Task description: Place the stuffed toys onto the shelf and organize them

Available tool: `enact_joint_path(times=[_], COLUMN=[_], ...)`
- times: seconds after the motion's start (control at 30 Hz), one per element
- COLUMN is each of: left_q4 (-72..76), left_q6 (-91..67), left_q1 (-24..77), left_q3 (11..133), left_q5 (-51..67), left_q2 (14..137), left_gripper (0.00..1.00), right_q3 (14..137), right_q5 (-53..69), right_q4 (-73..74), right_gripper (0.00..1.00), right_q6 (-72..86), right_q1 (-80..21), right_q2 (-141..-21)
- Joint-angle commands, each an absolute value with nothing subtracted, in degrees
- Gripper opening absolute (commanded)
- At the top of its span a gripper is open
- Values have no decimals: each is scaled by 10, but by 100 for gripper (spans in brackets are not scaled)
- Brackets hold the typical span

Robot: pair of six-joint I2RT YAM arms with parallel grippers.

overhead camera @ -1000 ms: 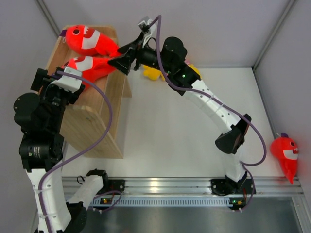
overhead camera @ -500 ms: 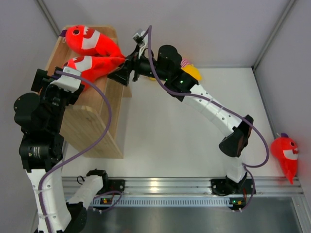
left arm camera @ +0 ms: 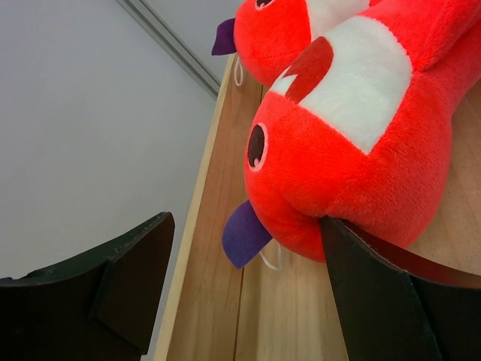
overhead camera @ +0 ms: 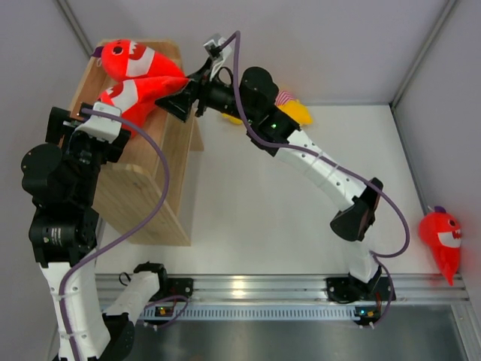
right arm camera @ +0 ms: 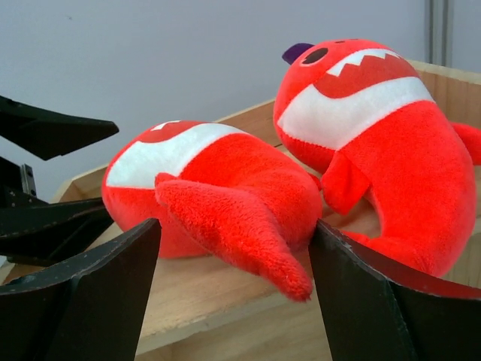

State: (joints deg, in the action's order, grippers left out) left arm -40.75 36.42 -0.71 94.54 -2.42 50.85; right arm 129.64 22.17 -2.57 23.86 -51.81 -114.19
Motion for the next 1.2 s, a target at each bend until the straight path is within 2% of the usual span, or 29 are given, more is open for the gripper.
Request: enact_joint_path(times=[0.0,0.23,0.33,0.37,0.53,0.57,0.6,0.83,1.17], left_q4=[-512,-526,-532,-537,-548,-548,-547,-469,-310], left_q6=[351,349,345,344,338,338,340,354,402], left_q1=[-5,-4,-5,-4,-4,-5,-5,-5,-5], left_q3=[946,954,965,969,978,979,980,972,927], left_q5=[-11,-15,-18,-19,-17,-17,-16,-41,-132], left_q2=[496,490,490,489,483,484,484,535,596], left_gripper=[85,86,86,86,86,86,86,77,75], right_q3=[1328,1336,1335,1334,1296,1282,1277,1171,1046], right_q5=[209,190,199,210,214,210,207,167,158], right_q4=[-76,-97,-124,-141,-199,-208,-220,-320,-477], right_gripper=[79,78,56,43,17,6,0,0,0], right_q6=[265,263,266,267,259,258,258,244,193], right_q1=[-530,-530,-531,-531,-535,-536,-537,-547,-558], right_q2=[-1163,-1190,-1201,-1202,-1183,-1180,-1177,-1131,-1092])
